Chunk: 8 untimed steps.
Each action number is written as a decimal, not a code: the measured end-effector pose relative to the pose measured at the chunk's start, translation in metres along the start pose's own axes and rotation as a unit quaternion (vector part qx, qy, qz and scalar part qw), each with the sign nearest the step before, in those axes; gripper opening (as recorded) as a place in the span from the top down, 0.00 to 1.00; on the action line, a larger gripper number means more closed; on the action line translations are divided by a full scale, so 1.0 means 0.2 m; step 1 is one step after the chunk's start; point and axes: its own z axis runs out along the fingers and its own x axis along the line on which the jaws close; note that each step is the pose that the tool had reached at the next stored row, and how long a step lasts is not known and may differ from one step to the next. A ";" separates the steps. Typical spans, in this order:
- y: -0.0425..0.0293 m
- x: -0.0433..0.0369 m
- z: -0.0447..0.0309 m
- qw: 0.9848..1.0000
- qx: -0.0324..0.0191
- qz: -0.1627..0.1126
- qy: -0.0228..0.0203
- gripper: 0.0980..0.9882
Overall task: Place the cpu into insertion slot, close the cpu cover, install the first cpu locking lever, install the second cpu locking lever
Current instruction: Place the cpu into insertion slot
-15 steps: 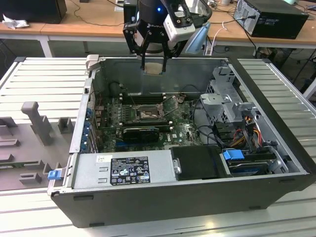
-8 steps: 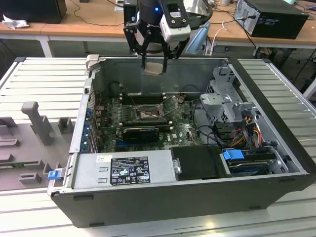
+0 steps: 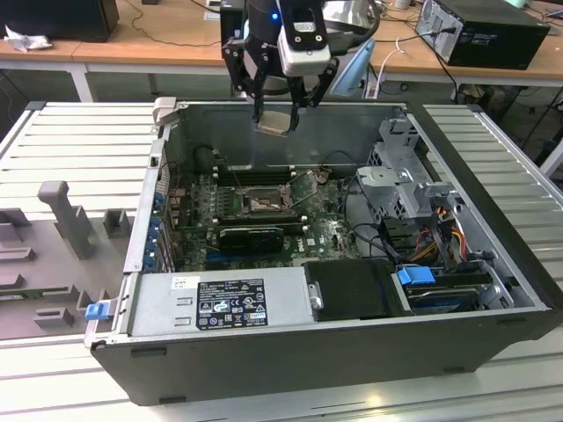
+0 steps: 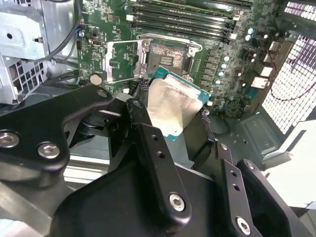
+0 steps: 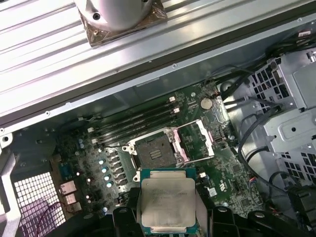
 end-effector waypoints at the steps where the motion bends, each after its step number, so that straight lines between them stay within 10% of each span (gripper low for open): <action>1: 0.000 0.000 0.000 1.000 0.000 0.006 -0.001 0.52; 8: 0.000 0.000 0.000 0.999 -0.001 0.040 -0.004 0.52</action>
